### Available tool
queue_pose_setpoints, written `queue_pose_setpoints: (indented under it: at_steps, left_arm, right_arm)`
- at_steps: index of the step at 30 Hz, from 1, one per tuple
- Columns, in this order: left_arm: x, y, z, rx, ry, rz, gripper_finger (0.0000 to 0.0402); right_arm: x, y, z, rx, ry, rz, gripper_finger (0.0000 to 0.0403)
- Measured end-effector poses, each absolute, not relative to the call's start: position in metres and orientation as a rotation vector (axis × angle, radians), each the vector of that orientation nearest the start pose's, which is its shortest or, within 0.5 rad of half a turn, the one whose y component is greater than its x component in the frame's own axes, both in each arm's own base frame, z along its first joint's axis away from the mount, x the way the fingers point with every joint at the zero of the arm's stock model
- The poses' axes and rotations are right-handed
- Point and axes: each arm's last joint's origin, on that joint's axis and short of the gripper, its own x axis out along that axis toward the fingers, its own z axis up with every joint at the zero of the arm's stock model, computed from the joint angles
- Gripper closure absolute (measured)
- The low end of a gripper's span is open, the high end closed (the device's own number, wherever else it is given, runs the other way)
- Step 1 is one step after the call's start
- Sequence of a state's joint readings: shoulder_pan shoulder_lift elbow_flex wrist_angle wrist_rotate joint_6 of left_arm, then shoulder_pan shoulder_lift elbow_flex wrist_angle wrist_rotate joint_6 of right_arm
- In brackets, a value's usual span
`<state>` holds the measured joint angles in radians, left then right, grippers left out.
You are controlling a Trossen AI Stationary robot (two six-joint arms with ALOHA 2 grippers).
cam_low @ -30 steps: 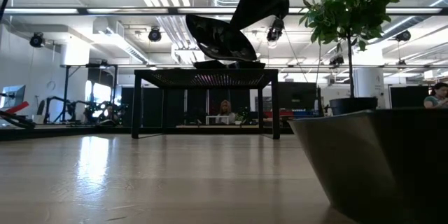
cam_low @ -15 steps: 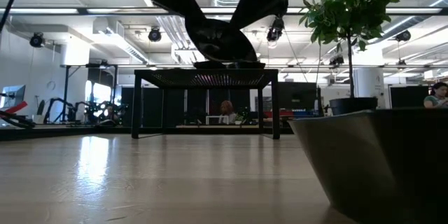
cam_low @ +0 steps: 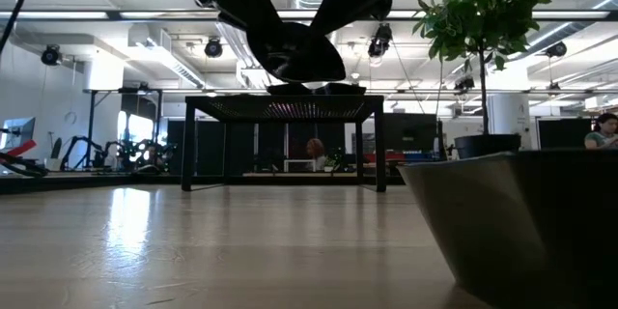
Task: Pick & Place Mini shaped plates
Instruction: Stack the leaf shaped plate on top of the leaf shaped plates on the shelf
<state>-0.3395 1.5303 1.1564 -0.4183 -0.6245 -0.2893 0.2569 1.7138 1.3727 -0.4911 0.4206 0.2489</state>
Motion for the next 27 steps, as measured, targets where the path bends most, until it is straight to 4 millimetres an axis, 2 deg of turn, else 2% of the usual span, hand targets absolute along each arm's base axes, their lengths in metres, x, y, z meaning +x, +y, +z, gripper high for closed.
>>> queue_pose_setpoints:
  at_steps: [6, 13, 27]
  left_arm:
    - [0.3114, -0.0890, 0.2686, 0.087, 0.658, 0.368, 0.0313]
    - [0.3118, -0.0878, 0.2686, 0.099, 0.662, 0.364, 0.0394]
    - [0.3126, -0.0859, 0.2684, 0.061, 0.664, 0.359, 0.0401]
  right_arm:
    - [0.3622, 0.0829, 0.2714, -0.056, 0.755, -0.243, 0.0394]
    - [0.3622, 0.0829, 0.2719, -0.055, 0.751, -0.243, 0.0394]
    - [0.3620, 0.0829, 0.2718, -0.055, 0.754, -0.241, 0.0394]
